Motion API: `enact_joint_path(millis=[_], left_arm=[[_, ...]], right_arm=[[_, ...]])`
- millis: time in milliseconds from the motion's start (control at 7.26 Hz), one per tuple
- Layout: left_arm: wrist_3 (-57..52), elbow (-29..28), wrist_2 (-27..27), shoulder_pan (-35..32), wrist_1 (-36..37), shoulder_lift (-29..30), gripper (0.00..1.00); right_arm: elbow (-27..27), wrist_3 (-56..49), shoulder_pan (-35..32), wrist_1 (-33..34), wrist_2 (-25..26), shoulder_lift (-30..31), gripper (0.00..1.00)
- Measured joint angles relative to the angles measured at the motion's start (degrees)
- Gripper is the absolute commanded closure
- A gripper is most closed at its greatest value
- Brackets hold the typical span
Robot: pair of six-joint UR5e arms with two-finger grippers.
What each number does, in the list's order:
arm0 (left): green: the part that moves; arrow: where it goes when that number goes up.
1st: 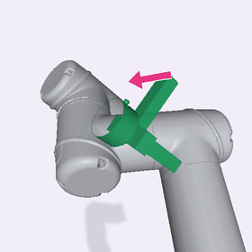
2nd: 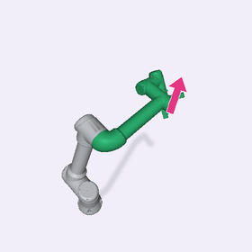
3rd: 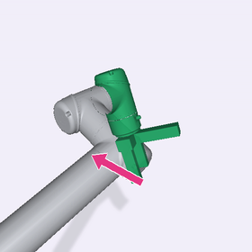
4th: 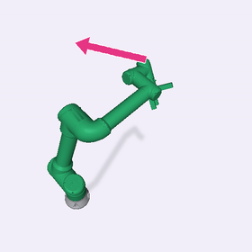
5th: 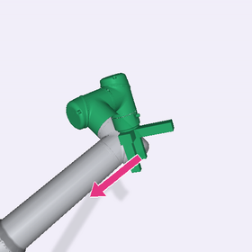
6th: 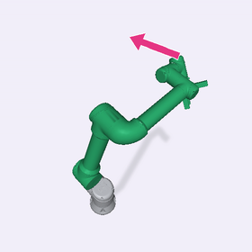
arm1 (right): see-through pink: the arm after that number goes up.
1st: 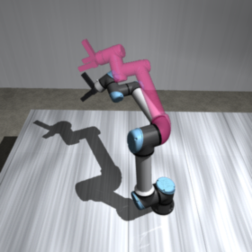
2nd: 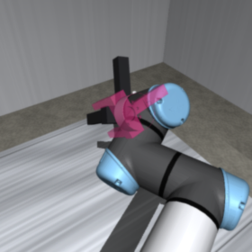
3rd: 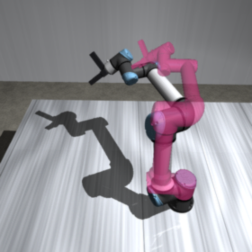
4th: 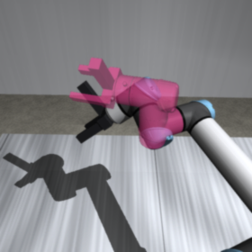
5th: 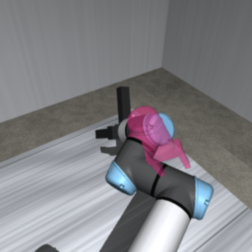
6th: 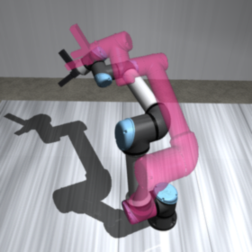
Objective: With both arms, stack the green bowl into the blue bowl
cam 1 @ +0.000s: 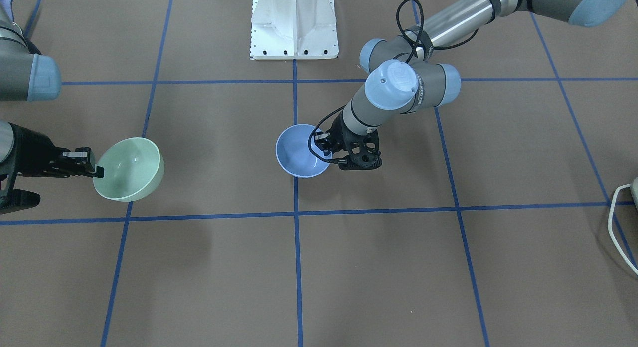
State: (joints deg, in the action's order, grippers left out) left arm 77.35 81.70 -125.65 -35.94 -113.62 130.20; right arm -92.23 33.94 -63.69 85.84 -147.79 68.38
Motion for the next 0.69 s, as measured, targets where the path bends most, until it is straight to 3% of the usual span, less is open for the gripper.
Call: enact_joint_path(millis=[688], left_arm=[[0.19, -0.83, 3.35, 2.02, -0.24, 0.67, 1.0]], right_arm=[[-0.01, 0.68, 0.58, 0.03, 0.4, -0.68, 1.0]])
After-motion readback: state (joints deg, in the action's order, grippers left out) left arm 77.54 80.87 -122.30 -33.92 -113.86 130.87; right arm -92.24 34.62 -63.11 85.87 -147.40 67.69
